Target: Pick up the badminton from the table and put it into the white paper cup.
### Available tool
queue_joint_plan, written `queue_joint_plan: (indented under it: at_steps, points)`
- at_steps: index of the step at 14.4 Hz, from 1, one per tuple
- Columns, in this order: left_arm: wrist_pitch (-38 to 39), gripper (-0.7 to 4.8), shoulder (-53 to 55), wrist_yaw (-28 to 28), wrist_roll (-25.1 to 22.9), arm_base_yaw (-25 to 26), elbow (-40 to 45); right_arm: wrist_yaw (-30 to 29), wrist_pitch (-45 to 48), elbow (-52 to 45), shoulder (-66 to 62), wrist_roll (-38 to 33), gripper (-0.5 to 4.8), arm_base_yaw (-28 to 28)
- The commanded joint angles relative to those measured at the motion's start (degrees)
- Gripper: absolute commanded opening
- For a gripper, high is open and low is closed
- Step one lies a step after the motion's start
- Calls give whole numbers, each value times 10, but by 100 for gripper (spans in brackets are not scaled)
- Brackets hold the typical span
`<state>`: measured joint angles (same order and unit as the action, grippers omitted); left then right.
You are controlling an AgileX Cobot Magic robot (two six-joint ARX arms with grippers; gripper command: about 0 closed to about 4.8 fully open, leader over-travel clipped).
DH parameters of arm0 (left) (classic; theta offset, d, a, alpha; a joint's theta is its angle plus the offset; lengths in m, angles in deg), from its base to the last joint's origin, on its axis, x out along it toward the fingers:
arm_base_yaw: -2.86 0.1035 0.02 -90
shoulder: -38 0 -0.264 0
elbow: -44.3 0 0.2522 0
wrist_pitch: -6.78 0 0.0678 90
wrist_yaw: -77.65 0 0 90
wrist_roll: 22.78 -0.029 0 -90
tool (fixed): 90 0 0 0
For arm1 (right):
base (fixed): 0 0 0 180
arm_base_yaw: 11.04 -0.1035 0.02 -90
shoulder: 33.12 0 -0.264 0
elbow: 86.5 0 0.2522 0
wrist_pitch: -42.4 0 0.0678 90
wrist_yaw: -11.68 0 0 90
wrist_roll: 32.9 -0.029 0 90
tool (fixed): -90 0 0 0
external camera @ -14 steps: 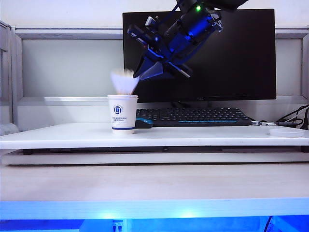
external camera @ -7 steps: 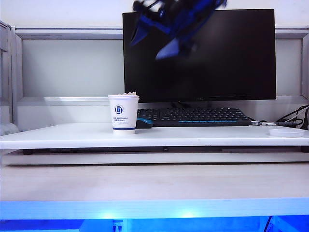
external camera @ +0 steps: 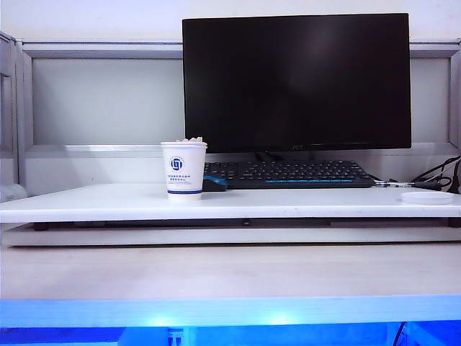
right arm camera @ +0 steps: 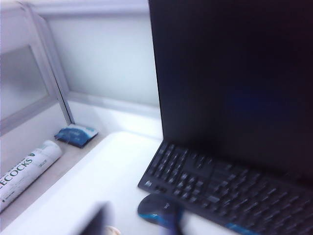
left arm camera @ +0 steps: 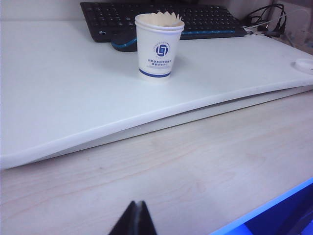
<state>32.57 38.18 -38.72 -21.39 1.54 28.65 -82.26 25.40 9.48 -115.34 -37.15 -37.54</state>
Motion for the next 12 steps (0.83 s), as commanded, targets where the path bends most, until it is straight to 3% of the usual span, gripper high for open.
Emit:
queue_joint_plan:
  at_steps: [1,5,8,12]
  points:
    - [22,-4,0,-8,2,0,-4,28,-66,0,80,52,-6,4]
    - [20,-4,0,-7,1,0,-4,77,-72,-74,184,60,-6,5]
    - [20,-4,0,15,1,0,-4,120,-73,-182,285,59,-6,5]
    - [21,-4,0,110,2,0,-4,182,-73,-340,437,29,-6,5]
